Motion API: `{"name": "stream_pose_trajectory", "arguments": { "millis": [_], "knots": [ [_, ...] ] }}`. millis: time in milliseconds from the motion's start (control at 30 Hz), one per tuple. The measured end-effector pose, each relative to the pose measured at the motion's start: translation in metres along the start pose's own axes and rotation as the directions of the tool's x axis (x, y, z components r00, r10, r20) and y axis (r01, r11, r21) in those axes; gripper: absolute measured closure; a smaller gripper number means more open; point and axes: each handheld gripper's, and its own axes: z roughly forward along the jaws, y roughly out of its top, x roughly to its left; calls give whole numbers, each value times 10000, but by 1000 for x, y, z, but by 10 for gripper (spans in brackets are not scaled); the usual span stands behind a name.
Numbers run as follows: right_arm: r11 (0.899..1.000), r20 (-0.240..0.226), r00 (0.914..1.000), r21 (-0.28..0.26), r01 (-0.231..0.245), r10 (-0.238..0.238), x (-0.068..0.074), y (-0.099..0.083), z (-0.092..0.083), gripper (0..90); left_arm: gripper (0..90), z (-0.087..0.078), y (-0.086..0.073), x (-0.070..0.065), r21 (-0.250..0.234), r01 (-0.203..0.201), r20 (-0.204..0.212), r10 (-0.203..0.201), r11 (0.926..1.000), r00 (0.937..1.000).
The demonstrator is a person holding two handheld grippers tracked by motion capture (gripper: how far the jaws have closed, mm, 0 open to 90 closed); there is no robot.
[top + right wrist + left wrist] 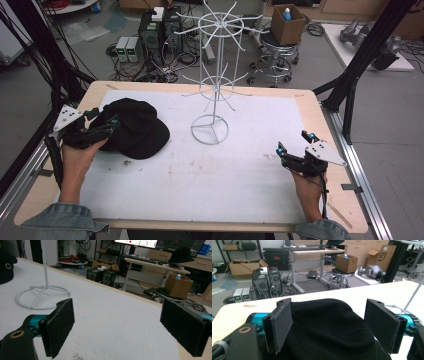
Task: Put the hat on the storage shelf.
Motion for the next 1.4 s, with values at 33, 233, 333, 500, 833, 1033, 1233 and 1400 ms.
{"name": "stream_pose_trajectory", "arguments": {
  "millis": [33,233,333,500,833,1033,1233,1400],
  "knots": [
    [10000,-18,10000,28,-12,12,0,0,0,115,234,0,0,0,14,18,18,-18,10000,10000],
    [10000,-24,10000,63,30,-30,0,0,0,115,236,0,0,0,-87,35,19,-35,10000,10000],
    [9999,-17,10000,80,75,-75,1,0,-2,115,236,1,0,1,-21,44,4,-44,10000,10000],
    [9998,-62,9998,106,174,-173,3,0,0,115,235,0,0,2,-113,138,-90,-139,9998,9999],
    [9993,-167,9995,279,264,-260,2,-1,1,115,234,-1,-7,15,-74,373,-568,-377,9993,9977],
    [9990,-192,9994,320,300,-294,3,-1,2,115,232,1,-19,27,102,701,-1015,-687,9975,9925],
    [9990,-157,9995,356,269,-263,4,-1,2,115,233,7,-26,32,-4,911,-1053,-907,9958,9903],
    [9987,-169,9993,367,342,-336,4,-1,2,115,233,16,-32,39,-84,1045,-1142,-1047,9945,9879]
  ]
}}
